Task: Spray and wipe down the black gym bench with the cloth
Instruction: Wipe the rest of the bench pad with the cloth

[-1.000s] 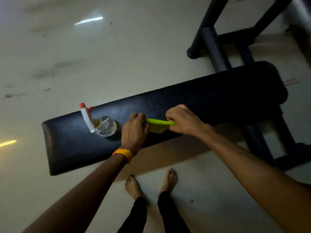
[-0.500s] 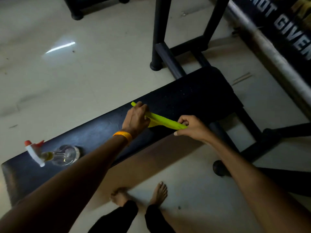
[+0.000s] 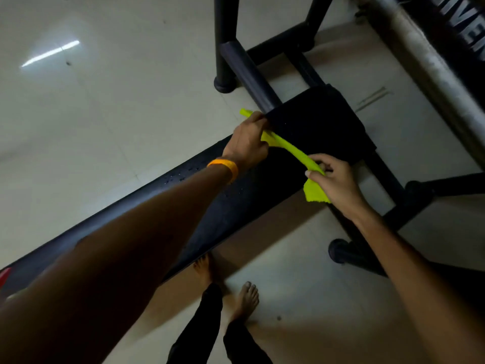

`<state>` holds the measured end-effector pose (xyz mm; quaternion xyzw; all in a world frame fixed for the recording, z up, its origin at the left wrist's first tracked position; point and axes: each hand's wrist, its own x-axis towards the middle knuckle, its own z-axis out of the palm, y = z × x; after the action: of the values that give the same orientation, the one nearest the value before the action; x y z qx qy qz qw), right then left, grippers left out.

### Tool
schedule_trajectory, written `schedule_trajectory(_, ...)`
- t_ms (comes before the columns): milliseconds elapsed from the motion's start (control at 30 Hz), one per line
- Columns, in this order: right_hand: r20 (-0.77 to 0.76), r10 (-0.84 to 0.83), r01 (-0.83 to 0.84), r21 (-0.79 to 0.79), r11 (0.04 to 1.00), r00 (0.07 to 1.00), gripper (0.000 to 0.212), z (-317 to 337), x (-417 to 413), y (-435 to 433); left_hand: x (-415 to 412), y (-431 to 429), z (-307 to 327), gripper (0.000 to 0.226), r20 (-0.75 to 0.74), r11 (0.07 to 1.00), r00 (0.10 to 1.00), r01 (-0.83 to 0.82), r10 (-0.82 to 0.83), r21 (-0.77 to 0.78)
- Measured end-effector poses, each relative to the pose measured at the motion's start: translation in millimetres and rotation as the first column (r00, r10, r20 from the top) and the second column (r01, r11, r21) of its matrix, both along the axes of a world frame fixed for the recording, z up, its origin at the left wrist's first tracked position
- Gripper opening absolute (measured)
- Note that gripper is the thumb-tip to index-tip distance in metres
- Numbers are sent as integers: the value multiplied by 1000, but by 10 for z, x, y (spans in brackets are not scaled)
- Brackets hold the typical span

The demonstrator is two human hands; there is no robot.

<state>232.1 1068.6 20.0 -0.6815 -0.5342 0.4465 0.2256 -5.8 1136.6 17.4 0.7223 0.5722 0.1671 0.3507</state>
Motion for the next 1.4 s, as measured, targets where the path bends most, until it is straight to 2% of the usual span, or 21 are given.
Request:
schedule_trajectory(67,63,118,-113,-73,991,991,43,-105,-149,-16,-56,104,-111,51,-26,999,999,29,-29,-24)
schedule_trajectory(133,44,258,-240,-243,940,965,59,-242,-362,-72,-173,84,-307,54,-95,997,994,45,-50,-55)
schedule_trajectory(200,73,357,-309,-360,880,931,57,-405,-526,-98,-310,-43,-576,62,-161,998,986,23,-31,-50)
schedule_trajectory(233,116,379,-316,-363,877,918,51,-494,-586,-93,-371,-137,-703,66,-191,998,982,1,-11,-55)
schedule_trajectory(333,346,338,-288,-189,939,875,35,-745,-683,30,-460,-411,-1023,70,-279,992,960,-57,24,-111)
schedule_trajectory(433,469,273,-302,-14,953,840,46,-991,-765,253,-428,-573,-1295,68,-345,992,935,-111,86,-54)
schedule_trajectory(533,531,304,-387,49,921,791,57,-1263,-851,544,-357,-640,-1548,67,-365,994,925,-112,110,14)
schedule_trajectory(633,691,343,-515,49,856,636,62,-1569,-831,871,-321,-716,-1781,66,-433,987,889,-105,149,124)
schedule_trajectory(700,773,291,-537,74,840,563,63,-1700,-770,1035,-298,-730,-1860,67,-445,978,878,-106,178,182)
schedule_trajectory(833,777,8,-259,200,945,629,60,-1735,-1177,772,-312,-719,-1892,69,-467,969,859,-116,209,219)
schedule_trajectory(867,768,7,-244,195,950,641,60,-1724,-1297,624,-315,-718,-1887,69,-470,969,858,-114,206,218)
schedule_trajectory(933,778,192,-448,126,885,599,60,-1692,-1268,468,-312,-716,-1875,70,-468,969,860,-111,204,220)
schedule_trajectory(1000,781,382,-695,91,713,494,59,-1675,-900,696,-313,-713,-1871,71,-479,971,854,-113,204,213)
schedule_trajectory(1033,798,403,-741,80,667,449,59,-1679,-691,896,-312,-716,-1874,71,-487,971,849,-113,204,210)
schedule_trajectory(1067,816,368,-724,87,685,447,59,-1687,-516,1102,-308,-720,-1877,71,-492,971,846,-112,204,209)
schedule_trajectory(1167,823,96,-388,158,908,559,60,-1689,-436,1294,-307,-713,-1868,70,-496,971,843,-112,206,213)
schedule_trajectory(1200,824,25,-305,181,935,566,60,-1695,-596,1146,-308,-706,-1865,70,-497,970,843,-112,208,216)
schedule_trajectory(1233,821,35,-302,170,938,569,60,-1698,-759,934,-305,-703,-1864,70,-496,969,842,-114,212,221)
schedule_trajectory(1300,811,214,-507,114,854,544,61,-1666,-881,517,-291,-702,-1864,70,-488,967,846,-116,216,226)
schedule_trajectory(1367,792,427,-751,59,658,436,60,-1630,-617,546,-296,-719,-1867,70,-483,965,848,-118,220,233)
schedule_trajectory(1400,799,443,-793,68,606,407,60,-1647,-425,742,-306,-726,-1868,70,-486,965,846,-116,220,235)
